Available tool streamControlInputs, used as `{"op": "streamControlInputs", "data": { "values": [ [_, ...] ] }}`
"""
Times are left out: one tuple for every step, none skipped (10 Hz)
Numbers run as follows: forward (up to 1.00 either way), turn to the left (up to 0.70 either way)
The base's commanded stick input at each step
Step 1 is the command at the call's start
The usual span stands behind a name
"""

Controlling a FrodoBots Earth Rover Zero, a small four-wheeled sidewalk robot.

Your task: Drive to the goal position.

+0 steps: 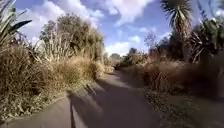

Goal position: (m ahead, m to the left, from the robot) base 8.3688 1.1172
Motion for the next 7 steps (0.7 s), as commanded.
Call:
{"op": "streamControlInputs", "data": {
  "values": [
    [0.70,0.00],
    [0.70,0.00],
    [0.70,0.00],
    [0.70,0.00],
    [0.70,0.00],
    [0.70,0.00],
    [0.70,0.00]
  ]
}}
